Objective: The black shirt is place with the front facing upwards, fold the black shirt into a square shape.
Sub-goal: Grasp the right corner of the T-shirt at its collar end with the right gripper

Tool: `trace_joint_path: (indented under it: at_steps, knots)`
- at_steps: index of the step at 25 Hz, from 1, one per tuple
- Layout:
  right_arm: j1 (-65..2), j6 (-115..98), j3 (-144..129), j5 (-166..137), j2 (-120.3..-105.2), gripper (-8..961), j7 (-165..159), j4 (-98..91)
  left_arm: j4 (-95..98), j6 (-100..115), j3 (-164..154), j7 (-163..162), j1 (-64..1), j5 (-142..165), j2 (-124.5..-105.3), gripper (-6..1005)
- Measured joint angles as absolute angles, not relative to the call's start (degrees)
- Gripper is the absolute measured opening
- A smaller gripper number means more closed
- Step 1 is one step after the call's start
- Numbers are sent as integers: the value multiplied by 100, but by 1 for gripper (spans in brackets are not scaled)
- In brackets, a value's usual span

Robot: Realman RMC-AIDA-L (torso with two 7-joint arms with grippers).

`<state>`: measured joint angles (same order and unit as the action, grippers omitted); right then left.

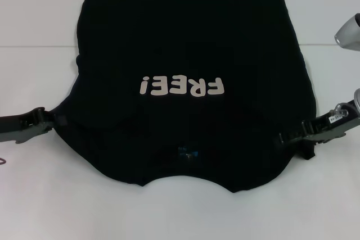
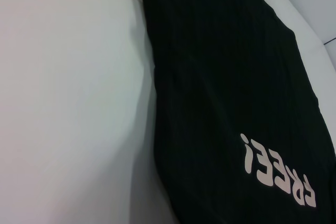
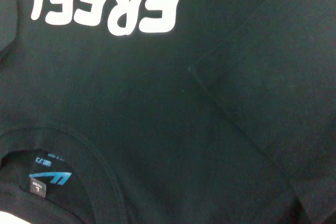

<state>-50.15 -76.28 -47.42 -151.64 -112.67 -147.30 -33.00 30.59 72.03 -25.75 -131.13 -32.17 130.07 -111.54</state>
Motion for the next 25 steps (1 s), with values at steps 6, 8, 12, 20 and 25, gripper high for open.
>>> trace_joint_path:
  at_steps: [6,8,12,20,25]
  knots:
    - [-5025,-7618,-4746,-15163,-11269,802,-14730,-3262,3059,7199,-2575,-13099,-3216,13007,-11153,26]
    - [-5030,-7618,-4746,-15163,-11272,799,-14729,-3232,3059,7198,-2575,-13088,-3216,13007,-11153,26]
    - [-5052,-7619,-4774,-15169,-11277,794,-14709,-3175,3063,7198,-2575,-13076,-3217,13007,-11153,26]
    - [-5094,-7624,-4812,-15186,-11279,784,-14725,-3172,3063,7198,-2575,-13070,-3217,13000,-11153,26]
    - [-5106,-7624,-4962,-15196,-11282,778,-14801,-3192,3054,7198,-2575,-13069,-3216,12998,-11153,26]
